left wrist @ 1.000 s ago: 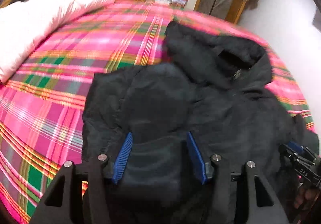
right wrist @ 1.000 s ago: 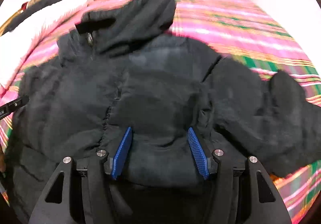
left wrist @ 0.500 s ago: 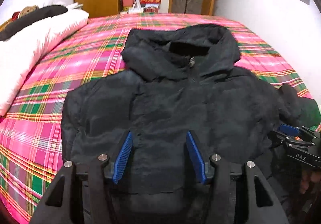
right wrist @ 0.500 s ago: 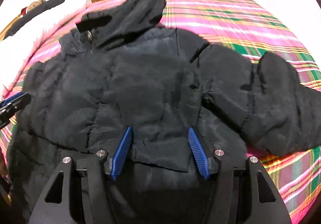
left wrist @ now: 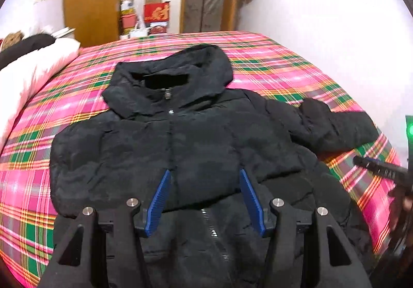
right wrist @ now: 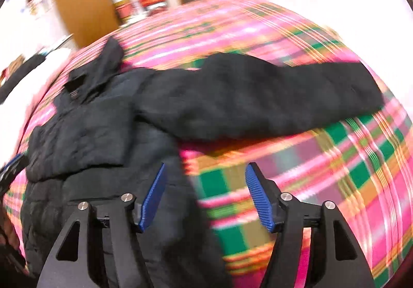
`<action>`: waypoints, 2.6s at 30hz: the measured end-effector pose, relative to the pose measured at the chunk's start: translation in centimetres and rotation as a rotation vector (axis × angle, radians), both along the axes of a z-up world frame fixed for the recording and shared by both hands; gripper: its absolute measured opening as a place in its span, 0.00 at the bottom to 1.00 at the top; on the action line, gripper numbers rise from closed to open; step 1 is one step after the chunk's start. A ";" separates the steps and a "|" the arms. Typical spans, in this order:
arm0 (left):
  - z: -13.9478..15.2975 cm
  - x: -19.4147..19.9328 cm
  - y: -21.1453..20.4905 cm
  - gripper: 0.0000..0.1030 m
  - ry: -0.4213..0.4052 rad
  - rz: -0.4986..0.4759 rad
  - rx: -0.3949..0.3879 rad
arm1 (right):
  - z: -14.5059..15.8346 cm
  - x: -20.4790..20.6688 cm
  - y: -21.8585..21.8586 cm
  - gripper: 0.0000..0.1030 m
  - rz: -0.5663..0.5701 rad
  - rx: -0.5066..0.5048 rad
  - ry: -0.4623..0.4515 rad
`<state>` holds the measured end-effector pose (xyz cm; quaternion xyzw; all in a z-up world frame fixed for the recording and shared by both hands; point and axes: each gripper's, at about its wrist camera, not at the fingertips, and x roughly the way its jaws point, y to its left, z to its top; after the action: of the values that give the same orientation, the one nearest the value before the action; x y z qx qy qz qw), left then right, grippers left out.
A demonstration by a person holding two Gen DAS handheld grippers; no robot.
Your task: Fold large clothes
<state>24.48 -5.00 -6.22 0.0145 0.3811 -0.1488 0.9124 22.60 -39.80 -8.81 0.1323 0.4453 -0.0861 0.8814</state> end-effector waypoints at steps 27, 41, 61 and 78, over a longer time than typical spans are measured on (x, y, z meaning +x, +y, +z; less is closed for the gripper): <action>-6.2 6.1 4.9 0.56 0.120 0.205 0.061 | -4.7 4.4 -22.1 0.26 -0.465 0.307 -0.173; -4.3 6.2 6.9 0.56 0.104 0.266 0.017 | 8.6 2.2 -13.3 0.08 -0.226 0.215 -0.305; -1.1 6.3 14.7 0.56 0.101 0.434 -0.116 | 5.9 9.9 16.9 0.08 0.358 0.269 -0.177; -0.5 6.1 17.3 0.56 0.102 0.472 -0.197 | 1.1 10.1 23.4 0.65 0.536 0.296 -0.047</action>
<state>30.63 12.33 -6.76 -0.1712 0.4030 0.0315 0.8985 32.70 -16.36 -7.72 0.1391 0.4514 0.2187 0.8538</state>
